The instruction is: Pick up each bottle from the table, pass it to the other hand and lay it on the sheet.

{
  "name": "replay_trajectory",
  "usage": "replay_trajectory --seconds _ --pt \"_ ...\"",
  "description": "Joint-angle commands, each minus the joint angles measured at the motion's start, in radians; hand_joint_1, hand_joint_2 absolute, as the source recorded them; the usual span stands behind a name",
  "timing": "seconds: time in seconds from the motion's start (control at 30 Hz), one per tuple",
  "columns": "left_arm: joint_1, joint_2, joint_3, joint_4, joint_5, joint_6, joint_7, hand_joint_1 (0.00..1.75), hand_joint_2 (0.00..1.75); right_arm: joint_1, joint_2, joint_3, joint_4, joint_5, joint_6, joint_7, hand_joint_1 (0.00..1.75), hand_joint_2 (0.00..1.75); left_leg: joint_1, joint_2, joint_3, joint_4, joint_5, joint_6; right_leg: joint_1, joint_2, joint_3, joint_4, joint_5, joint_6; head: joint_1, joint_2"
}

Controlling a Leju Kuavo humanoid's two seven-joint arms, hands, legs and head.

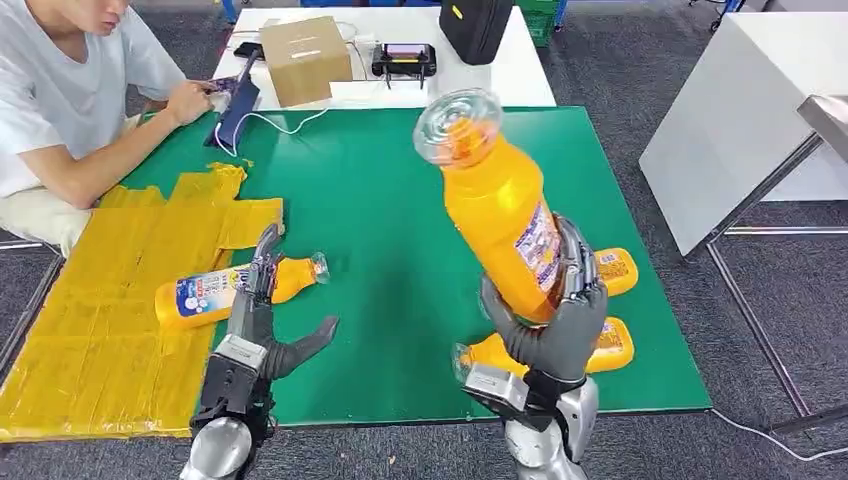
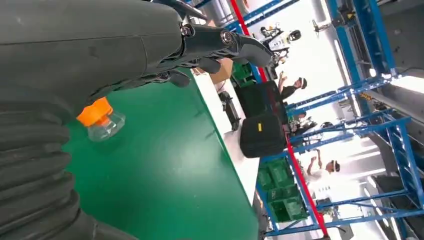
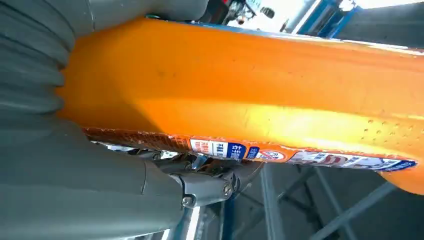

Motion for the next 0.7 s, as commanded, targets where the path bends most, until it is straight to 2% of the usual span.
replay_trajectory --seconds 0.03,0.07,0.13,0.2,0.33,0.57,0.7 --pt "-0.007 0.046 -0.049 0.03 0.145 -0.172 0.029 0.0 1.75 -0.038 -0.064 0.062 0.069 -0.006 0.0 0.119 1.75 1.75 0.001 0.0 0.006 0.0 -0.003 -0.001 0.001 0.005 0.007 -0.002 -0.002 -0.001 0.0 0.0" --pt "-0.007 0.049 -0.055 0.027 0.167 -0.197 0.029 0.0 1.75 -0.044 -0.076 0.085 0.086 -0.002 0.0 0.131 1.75 1.75 0.001 0.0 0.009 0.0 -0.004 -0.002 0.0 0.007 0.009 -0.002 -0.003 -0.002 0.0 0.0" --pt "-0.005 0.067 -0.071 0.012 0.287 -0.325 0.025 0.0 1.75 -0.092 -0.153 0.221 0.172 -0.003 0.029 0.215 1.75 1.75 0.001 0.001 0.007 -0.001 -0.003 -0.001 0.0 0.007 0.007 -0.002 -0.002 -0.002 0.0 0.0" --pt "-0.009 0.08 -0.086 0.005 0.334 -0.388 0.024 0.0 1.75 -0.124 -0.177 0.295 0.244 -0.008 0.073 0.253 1.75 1.75 0.002 0.005 0.008 -0.001 -0.004 -0.002 0.001 0.011 0.008 -0.003 -0.001 -0.002 0.0 0.0" --pt "-0.039 0.088 -0.114 0.014 0.363 -0.437 0.02 0.0 1.75 -0.17 -0.179 0.399 0.386 -0.014 0.161 0.253 1.75 1.75 0.002 0.002 0.006 -0.002 -0.002 -0.001 0.001 0.007 0.006 -0.002 -0.001 -0.002 0.0 0.0" --pt "-0.05 0.087 -0.117 0.024 0.365 -0.438 0.02 0.0 1.75 -0.18 -0.178 0.407 0.413 -0.019 0.154 0.251 1.75 1.75 0.002 -0.001 0.007 -0.001 -0.003 -0.001 0.001 0.005 0.008 -0.002 -0.003 -0.002 0.001 0.0" --pt "-0.05 0.087 -0.117 0.024 0.365 -0.438 0.02 0.0 1.75 -0.18 -0.178 0.407 0.413 -0.019 0.154 0.251 1.75 1.75 0.002 -0.001 0.003 -0.001 -0.001 -0.001 0.001 0.003 0.004 -0.001 -0.001 -0.001 0.0 0.0"
